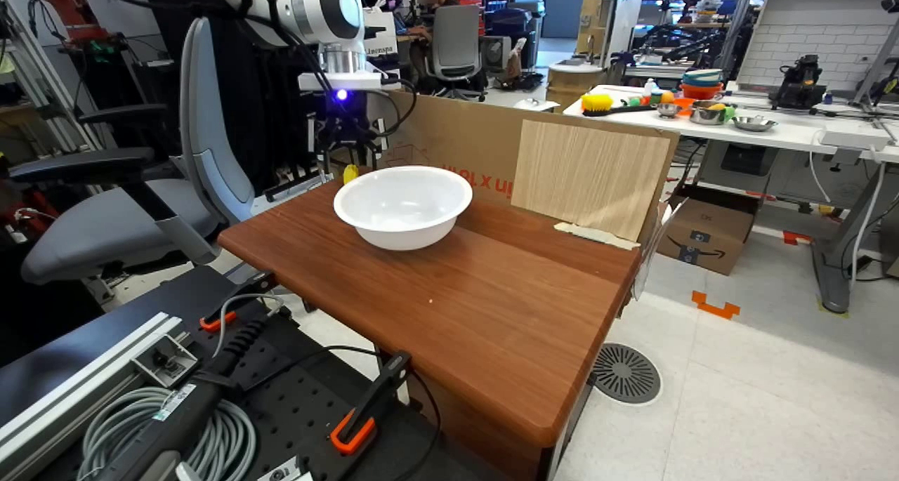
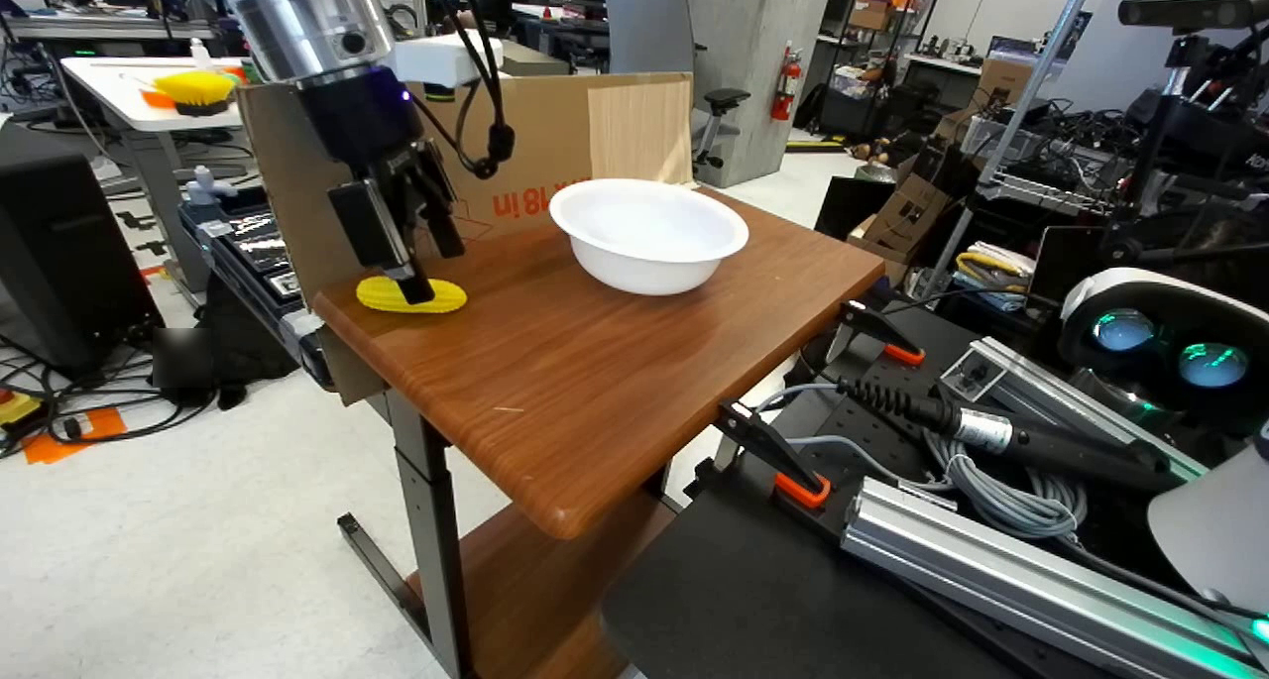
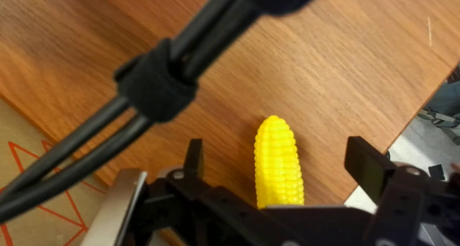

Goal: Put the corn toy in the bowl

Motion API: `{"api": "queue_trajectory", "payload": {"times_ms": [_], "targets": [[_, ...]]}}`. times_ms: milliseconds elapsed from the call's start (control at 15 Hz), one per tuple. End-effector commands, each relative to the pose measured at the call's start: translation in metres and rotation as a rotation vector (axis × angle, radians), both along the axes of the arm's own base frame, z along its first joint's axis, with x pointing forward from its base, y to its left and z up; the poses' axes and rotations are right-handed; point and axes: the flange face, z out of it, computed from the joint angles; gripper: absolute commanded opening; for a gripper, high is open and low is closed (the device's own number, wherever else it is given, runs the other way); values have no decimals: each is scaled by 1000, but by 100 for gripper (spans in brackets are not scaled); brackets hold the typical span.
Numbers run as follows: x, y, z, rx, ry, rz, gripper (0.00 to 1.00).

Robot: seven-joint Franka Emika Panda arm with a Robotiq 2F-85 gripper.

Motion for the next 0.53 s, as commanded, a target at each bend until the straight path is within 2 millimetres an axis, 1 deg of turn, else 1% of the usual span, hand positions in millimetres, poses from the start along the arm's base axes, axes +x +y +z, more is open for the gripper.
{"api": "queue_trajectory", "payload": {"times_ms": [0,67,133,333,467], "targets": [[7,5,-9,-56,1,-8,100],[7,5,-11,-60,0,-8,75],[8,6,-13,-63,1,-6,74],[8,7,-17,-73,2,-6,49],[9,7,-16,-78,0,-7,34]]}}
